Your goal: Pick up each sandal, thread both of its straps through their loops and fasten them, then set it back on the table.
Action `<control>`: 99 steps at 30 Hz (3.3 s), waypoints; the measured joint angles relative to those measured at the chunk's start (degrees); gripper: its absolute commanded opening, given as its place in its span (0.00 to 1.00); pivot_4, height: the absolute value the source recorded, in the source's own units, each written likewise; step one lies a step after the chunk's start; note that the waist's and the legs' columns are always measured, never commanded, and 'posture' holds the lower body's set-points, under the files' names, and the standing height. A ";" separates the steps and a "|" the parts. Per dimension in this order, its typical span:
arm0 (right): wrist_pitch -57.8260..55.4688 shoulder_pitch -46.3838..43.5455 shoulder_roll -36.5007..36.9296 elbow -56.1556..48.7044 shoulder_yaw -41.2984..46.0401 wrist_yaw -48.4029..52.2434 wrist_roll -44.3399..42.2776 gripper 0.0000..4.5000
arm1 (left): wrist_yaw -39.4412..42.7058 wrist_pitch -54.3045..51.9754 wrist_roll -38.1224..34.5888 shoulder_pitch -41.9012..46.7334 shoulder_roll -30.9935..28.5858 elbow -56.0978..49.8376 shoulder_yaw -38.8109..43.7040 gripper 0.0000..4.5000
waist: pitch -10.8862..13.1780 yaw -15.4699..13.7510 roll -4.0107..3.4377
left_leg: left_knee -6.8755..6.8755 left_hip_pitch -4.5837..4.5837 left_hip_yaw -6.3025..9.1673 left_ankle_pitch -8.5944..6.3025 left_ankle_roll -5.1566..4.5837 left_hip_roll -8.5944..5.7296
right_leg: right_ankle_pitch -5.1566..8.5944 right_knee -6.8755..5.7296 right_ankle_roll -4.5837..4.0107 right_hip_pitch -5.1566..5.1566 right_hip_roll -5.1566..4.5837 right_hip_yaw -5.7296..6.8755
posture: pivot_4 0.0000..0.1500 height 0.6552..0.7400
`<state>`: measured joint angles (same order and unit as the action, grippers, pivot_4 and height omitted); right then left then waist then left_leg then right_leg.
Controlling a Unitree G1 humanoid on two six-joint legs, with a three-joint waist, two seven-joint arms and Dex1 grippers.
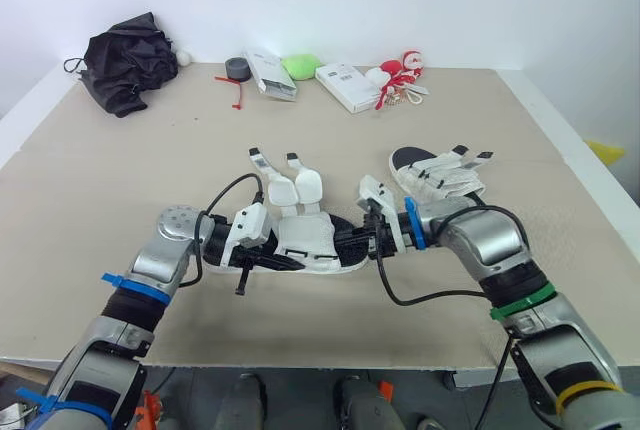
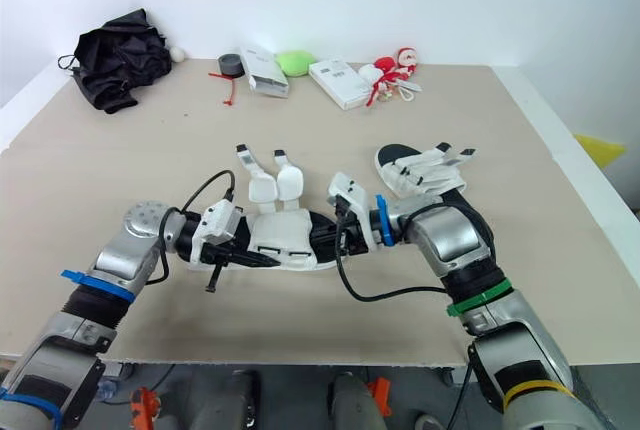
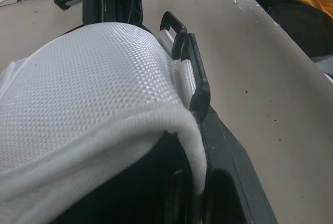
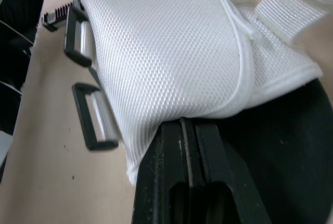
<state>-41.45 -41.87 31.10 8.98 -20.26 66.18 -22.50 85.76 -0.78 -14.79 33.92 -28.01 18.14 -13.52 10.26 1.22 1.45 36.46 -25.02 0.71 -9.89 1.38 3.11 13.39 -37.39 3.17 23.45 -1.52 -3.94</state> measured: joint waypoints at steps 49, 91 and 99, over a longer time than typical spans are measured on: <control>9.32 2.08 -4.78 4.42 -0.84 1.16 7.65 0.00 | -38.46 -60.78 -21.39 17.09 1.00 24.48 28.12 0.99 | -1.34 1.31 0.31 | -0.61 0.78 0.00 0.12 0.01 0.28 | 0.20 -0.27 -0.37 -0.29 0.44 -0.21 | 1.00 0.98; 8.24 3.60 -5.30 1.65 -0.08 1.04 8.78 0.00 | -47.65 -33.66 -16.26 28.66 13.04 39.40 34.71 0.01 | -1.41 1.53 0.39 | -1.06 0.81 0.16 0.15 1.02 0.17 | 0.49 -0.25 -0.37 -0.23 0.44 -0.20 | 1.00 0.98; 8.25 3.40 -5.02 1.53 0.02 1.73 8.85 0.00 | -26.94 -30.16 -21.27 5.76 12.13 -7.89 23.18 0.01 | -1.42 1.53 0.36 | -1.02 0.88 0.10 0.05 1.21 0.21 | 0.59 -0.22 -0.39 -0.30 0.43 -0.30 | 1.00 0.98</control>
<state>-33.20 -38.47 26.08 10.51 -20.25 67.91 -13.65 58.82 -30.94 -36.06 39.68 -15.88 10.26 9.66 8.85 2.75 1.80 35.44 -24.14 0.81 -9.85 2.59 3.32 13.98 -37.61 2.78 23.15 -1.09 -4.23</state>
